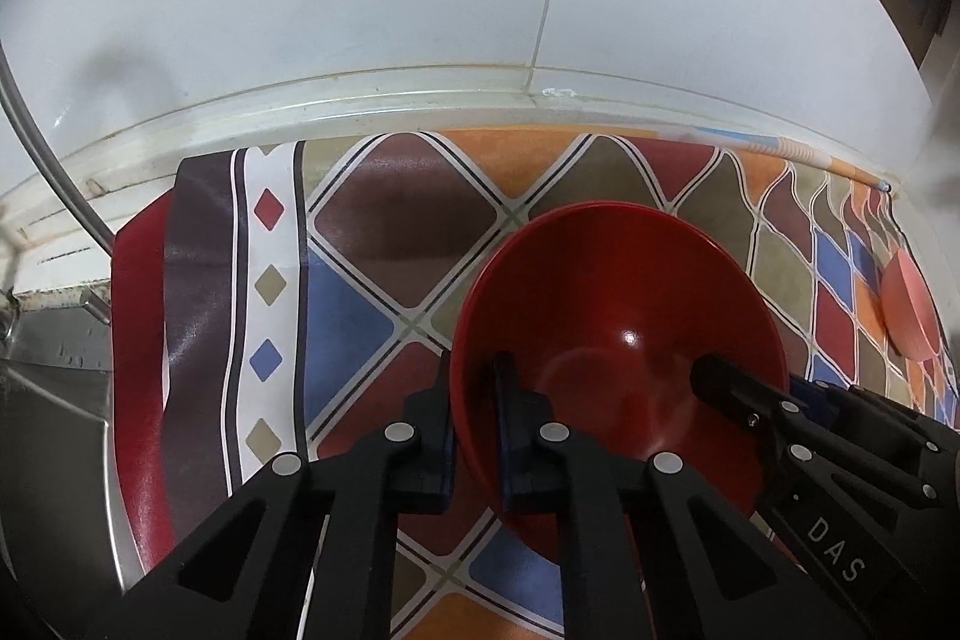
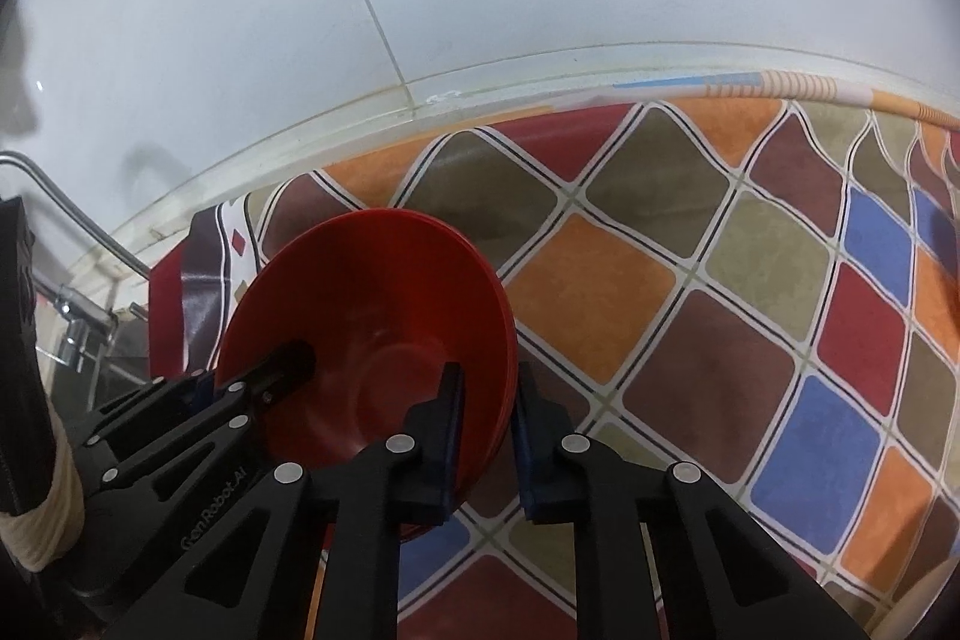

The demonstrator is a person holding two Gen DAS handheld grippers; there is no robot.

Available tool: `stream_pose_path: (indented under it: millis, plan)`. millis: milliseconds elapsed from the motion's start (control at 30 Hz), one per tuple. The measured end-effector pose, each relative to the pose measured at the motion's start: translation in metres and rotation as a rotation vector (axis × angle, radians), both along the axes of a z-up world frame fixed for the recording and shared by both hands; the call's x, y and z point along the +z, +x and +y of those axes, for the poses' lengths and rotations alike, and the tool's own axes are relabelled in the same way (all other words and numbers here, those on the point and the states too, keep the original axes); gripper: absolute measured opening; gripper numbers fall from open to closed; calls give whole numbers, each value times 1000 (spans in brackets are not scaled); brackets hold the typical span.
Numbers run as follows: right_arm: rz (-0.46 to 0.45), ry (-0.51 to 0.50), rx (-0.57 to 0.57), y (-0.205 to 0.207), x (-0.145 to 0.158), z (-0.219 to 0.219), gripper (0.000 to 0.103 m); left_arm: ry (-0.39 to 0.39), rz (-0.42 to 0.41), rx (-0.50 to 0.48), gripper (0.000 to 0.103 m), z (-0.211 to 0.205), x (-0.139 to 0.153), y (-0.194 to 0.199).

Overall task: Organize plates and bowls
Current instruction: 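Lift the red bowl with both tools and carry it toward the white bowl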

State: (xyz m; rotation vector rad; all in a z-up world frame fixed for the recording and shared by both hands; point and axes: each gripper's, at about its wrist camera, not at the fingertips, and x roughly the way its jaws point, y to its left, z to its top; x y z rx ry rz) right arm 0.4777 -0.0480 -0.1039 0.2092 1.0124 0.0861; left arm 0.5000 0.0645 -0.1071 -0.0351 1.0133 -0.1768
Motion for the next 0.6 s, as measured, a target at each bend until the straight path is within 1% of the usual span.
stream_pose_path:
  millis: [267, 433, 600]
  plan:
    - [6, 5, -3, -5, 7, -3, 16, -15, -15, -14, 12, 0, 14, -16]
    - [-3, 6, 1, -20, 19, -10, 16, -23, -56, -40, 12, -4, 33, -37]
    - [-29, -5, 13, -41, 38, -16, 16, -24, -104, -67, 13, -12, 56, -63]
